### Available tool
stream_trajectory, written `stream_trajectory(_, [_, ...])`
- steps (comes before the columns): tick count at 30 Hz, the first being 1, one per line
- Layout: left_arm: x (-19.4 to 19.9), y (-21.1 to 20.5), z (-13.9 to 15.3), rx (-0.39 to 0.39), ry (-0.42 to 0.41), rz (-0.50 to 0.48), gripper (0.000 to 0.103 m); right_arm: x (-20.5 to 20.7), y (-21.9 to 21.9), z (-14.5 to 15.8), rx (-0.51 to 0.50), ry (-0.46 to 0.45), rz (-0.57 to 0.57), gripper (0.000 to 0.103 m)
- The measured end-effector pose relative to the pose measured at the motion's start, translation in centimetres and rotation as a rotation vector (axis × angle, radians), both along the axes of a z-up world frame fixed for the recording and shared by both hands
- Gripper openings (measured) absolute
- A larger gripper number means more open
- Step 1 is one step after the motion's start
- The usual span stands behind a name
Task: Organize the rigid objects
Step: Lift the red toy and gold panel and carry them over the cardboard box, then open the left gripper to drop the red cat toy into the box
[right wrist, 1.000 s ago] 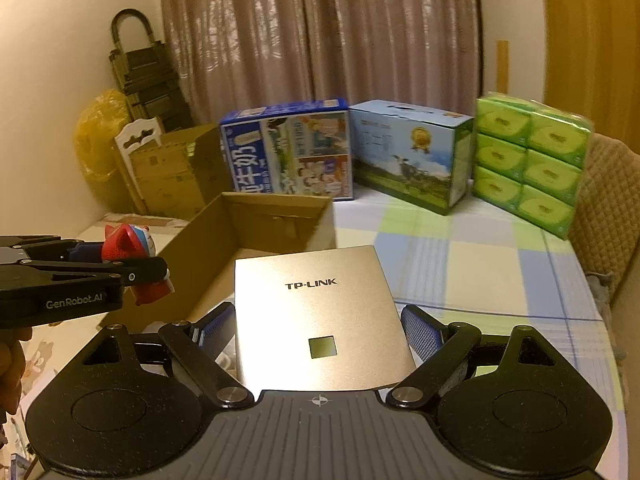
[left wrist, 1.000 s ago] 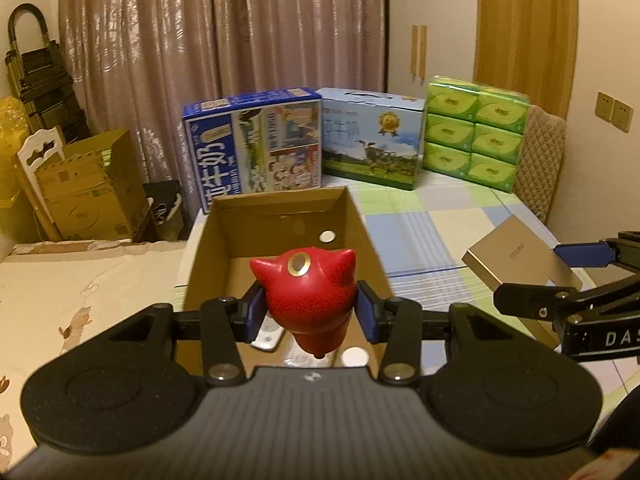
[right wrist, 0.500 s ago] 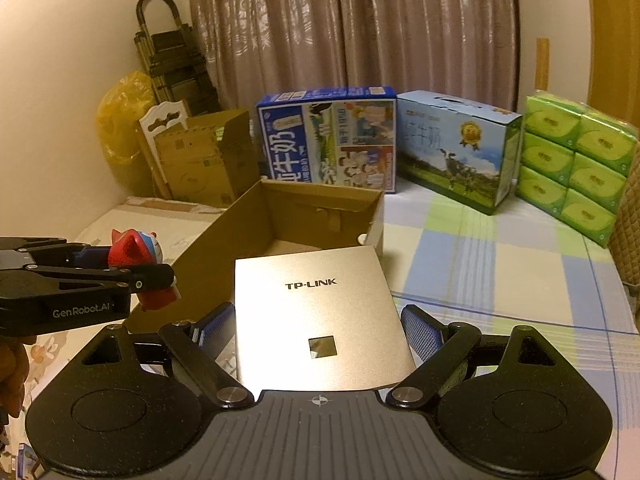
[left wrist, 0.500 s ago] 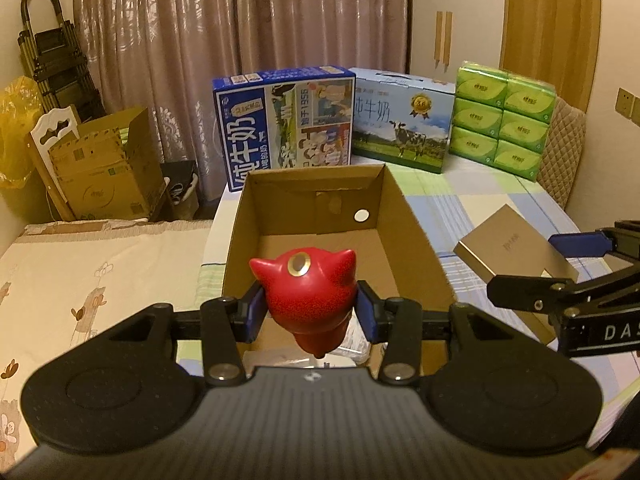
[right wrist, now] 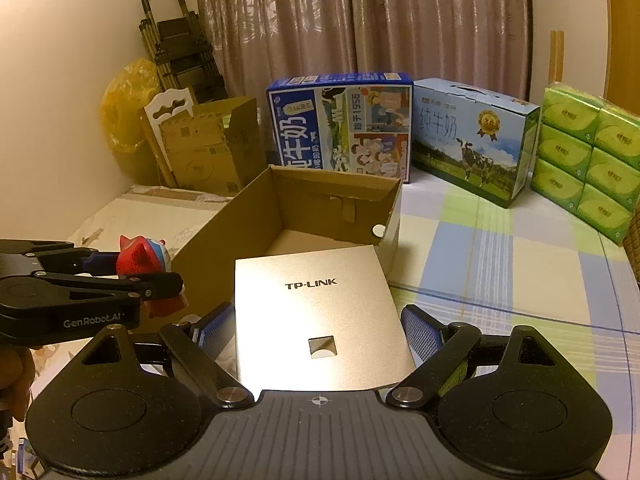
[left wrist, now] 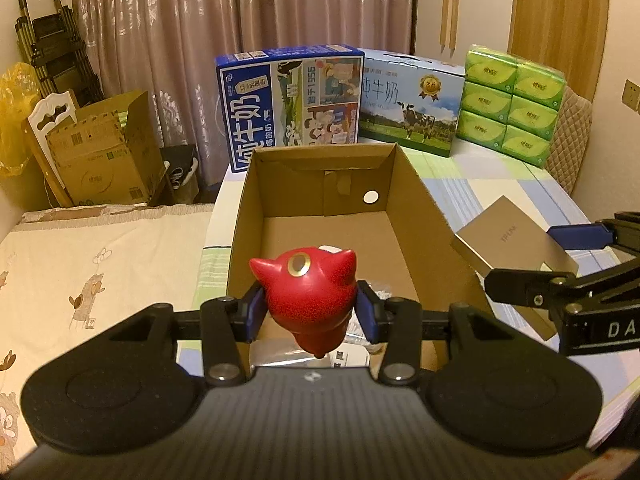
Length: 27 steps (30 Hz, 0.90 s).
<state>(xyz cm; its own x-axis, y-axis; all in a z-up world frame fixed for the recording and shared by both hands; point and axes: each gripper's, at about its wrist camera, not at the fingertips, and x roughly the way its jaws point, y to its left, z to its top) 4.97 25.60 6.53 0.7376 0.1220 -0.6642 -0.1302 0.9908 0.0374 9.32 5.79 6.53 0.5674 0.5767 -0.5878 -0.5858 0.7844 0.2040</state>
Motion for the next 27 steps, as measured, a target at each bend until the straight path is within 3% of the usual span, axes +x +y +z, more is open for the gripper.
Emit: stream_trajectory(27, [2.5,1.9,-2.0,-0.011,0.046,-0.012,0.041,1.3,3.0,-1.5,-0.028,0.017,0.020,0.086])
